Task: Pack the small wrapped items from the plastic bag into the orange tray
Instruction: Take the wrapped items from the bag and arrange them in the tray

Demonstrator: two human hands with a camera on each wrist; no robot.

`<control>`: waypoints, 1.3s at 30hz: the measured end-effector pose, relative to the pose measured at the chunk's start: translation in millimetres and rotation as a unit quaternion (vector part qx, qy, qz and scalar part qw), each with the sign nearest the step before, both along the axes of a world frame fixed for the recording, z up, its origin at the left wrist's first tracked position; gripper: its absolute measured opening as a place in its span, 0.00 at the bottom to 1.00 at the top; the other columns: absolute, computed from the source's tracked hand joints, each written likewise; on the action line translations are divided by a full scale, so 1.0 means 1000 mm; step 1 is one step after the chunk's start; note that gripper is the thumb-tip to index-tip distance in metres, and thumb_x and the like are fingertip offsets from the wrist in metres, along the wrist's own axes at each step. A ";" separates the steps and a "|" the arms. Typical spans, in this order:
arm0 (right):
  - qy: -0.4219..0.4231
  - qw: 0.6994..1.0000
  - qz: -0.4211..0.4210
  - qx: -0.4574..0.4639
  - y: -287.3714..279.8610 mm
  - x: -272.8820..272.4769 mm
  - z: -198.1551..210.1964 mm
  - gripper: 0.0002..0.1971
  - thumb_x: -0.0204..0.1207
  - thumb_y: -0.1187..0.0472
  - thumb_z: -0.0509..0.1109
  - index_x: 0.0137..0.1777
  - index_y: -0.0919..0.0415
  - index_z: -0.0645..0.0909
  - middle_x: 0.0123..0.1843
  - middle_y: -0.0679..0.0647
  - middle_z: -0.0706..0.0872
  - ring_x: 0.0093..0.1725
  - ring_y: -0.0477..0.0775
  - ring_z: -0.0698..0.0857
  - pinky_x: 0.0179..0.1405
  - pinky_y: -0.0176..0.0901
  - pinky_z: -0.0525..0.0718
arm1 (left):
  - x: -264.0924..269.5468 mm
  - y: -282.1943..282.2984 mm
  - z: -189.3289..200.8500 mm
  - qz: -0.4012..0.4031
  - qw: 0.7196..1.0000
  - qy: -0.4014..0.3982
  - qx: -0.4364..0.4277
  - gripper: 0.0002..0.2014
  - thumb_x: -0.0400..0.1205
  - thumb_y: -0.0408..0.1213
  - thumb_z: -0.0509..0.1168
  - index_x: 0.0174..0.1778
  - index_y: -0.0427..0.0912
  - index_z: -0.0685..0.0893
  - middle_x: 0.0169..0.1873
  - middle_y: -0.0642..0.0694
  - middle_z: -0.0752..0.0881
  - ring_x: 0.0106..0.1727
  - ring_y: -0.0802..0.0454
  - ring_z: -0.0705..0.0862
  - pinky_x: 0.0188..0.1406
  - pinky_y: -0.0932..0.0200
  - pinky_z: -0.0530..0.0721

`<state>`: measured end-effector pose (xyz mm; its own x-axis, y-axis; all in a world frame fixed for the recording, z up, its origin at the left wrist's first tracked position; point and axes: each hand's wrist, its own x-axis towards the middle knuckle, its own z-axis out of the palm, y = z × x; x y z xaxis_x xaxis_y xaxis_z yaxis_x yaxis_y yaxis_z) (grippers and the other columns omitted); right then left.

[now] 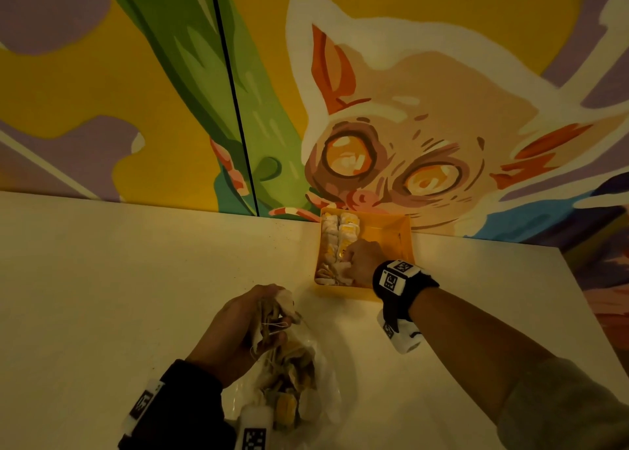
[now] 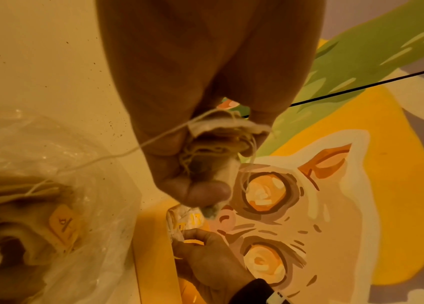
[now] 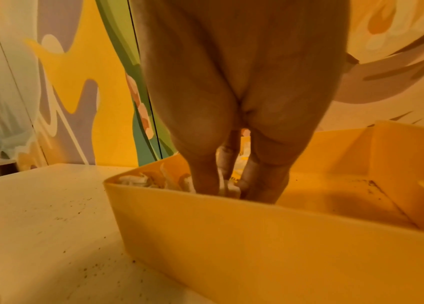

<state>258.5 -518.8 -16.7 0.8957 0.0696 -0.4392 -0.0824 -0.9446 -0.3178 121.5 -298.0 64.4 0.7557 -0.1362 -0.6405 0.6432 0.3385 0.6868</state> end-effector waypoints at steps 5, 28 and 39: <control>-0.047 0.997 -0.049 0.034 -0.003 -0.007 0.005 0.11 0.76 0.57 0.73 0.57 0.54 0.79 0.58 0.57 0.84 0.54 0.57 0.83 0.44 0.42 0.80 | -0.007 0.003 0.001 0.036 0.998 0.020 -0.049 0.19 0.80 0.44 0.63 0.61 0.34 0.82 0.43 0.33 0.86 0.38 0.43 0.85 0.37 0.54 0.83; -0.062 0.876 -0.068 0.474 0.067 -0.183 0.071 0.06 0.73 0.45 0.76 0.44 0.44 0.85 0.47 0.50 0.86 0.43 0.52 0.87 0.46 0.50 0.88 | -0.042 -0.005 0.032 0.017 0.999 -0.032 0.009 0.15 0.84 0.36 0.58 0.59 0.33 0.85 0.52 0.28 0.87 0.60 0.31 0.86 0.58 0.43 0.84; -0.057 0.892 -0.125 0.430 0.063 -0.185 0.074 0.04 0.72 0.55 0.76 0.38 0.45 0.87 0.42 0.47 0.85 0.43 0.55 0.88 0.46 0.53 0.87 | -0.053 -0.009 0.032 -0.015 0.999 -0.045 0.001 0.15 0.84 0.34 0.57 0.59 0.34 0.85 0.45 0.35 0.89 0.44 0.42 0.89 0.53 0.43 0.88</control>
<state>73.3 -456.3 57.7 0.9657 0.1286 -0.2255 -0.1783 -0.3029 -0.9362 68.8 -307.5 96.4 0.8064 -0.1585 -0.5697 0.5880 0.3181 0.7437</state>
